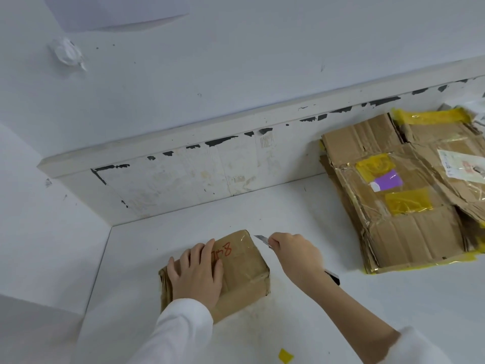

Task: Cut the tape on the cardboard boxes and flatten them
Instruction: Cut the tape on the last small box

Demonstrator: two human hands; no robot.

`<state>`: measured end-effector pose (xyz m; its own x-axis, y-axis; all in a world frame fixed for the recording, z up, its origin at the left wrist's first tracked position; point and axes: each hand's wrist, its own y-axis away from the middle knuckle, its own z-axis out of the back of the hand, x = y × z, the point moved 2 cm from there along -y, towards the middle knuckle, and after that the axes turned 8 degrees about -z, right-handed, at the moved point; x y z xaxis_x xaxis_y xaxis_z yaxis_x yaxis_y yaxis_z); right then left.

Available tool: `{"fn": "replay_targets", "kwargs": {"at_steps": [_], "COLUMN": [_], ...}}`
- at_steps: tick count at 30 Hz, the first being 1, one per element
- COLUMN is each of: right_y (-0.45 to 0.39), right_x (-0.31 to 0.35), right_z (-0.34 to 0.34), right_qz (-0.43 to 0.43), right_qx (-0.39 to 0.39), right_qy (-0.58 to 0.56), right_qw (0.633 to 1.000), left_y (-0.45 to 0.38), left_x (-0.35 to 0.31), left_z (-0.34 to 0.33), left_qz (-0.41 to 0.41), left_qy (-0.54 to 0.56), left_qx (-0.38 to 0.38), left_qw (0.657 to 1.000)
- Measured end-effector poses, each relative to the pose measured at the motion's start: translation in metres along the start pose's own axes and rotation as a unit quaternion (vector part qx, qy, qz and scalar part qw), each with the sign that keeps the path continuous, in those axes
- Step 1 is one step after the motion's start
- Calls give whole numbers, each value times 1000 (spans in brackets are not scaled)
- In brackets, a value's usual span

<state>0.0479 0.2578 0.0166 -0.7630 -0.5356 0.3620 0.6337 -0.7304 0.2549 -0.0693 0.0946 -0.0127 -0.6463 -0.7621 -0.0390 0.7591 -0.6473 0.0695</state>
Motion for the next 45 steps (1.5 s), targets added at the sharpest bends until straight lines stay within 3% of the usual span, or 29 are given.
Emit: {"fn": "replay_targets", "kwargs": {"at_steps": [17, 38, 41, 43, 45], "right_y": [1, 31, 36, 39, 46], "right_x": [16, -23, -32, -35, -29], "right_z": [6, -9, -5, -5, -8], "right_qz": [43, 79, 62, 31, -7], "right_qx": [-9, 10, 10, 28, 74], "right_qy": [144, 130, 72, -70, -253], "right_qw": [989, 988, 995, 997, 965], "left_y": [1, 1, -1, -3, -6], "left_x": [-2, -3, -4, -5, -1], "left_z": [3, 7, 10, 15, 20], "left_qz": [4, 7, 7, 15, 31], "left_qy": [59, 52, 18, -41, -85], "left_qx": [18, 30, 37, 46, 70], "left_qw": [998, 998, 999, 998, 993]}}
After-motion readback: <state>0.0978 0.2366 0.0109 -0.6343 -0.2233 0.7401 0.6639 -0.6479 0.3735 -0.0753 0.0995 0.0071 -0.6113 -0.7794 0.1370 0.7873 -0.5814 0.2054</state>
